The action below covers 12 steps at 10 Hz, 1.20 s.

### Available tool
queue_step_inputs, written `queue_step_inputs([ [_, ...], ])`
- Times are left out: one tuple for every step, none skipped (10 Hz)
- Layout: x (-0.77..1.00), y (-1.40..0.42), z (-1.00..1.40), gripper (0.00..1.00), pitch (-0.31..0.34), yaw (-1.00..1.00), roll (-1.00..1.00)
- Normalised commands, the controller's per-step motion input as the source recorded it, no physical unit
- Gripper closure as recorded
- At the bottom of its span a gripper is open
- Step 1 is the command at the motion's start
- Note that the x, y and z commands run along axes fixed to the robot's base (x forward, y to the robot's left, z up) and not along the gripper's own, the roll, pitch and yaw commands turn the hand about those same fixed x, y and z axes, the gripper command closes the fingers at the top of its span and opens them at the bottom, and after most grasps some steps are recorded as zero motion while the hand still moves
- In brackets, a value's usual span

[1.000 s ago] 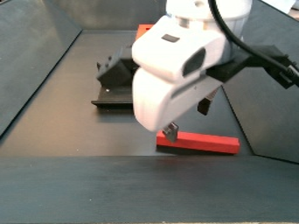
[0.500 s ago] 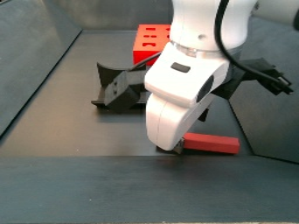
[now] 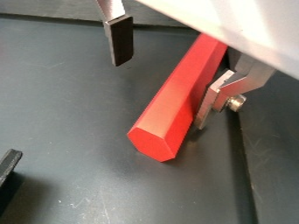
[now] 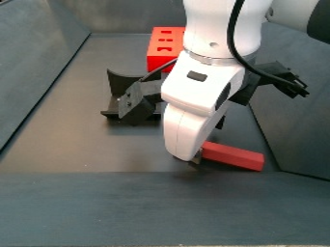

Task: Pick up the hexagon object. Move up. Place the hexagon object on the fixture. Regrasp the hexagon object. Move to above the board. Insert the hexagon object.
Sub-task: Pick up the hexagon object.

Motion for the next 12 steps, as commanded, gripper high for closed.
queue_step_inputs([
  [-0.03, 0.0, -0.19, 0.0, 0.0, 0.14, 0.0],
  [0.0, -0.06, -0.16, 0.0, 0.0, 0.14, 0.0],
  [0.0, -0.22, -0.15, 0.0, 0.0, 0.15, 0.0],
  [0.0, -0.26, -0.09, 0.0, 0.0, 0.12, 0.0],
  [0.0, -0.22, 0.0, 0.0, 0.0, 0.06, 0.0],
  [0.0, -0.15, 0.0, 0.0, 0.0, 0.03, 0.0],
  [-0.15, -0.04, -0.01, 0.0, -0.057, 0.07, 0.0],
  [-0.07, 0.0, -0.05, 0.0, -0.05, 0.08, 0.0],
  [-0.04, -0.01, -0.02, 0.0, -0.056, 0.08, 0.0],
  [0.0, 0.0, 0.0, 1.0, 0.0, 0.0, 0.0],
  [0.0, 0.0, 0.0, 1.0, 0.0, 0.0, 0.0],
  [0.0, 0.0, 0.0, 1.0, 0.0, 0.0, 0.0],
])
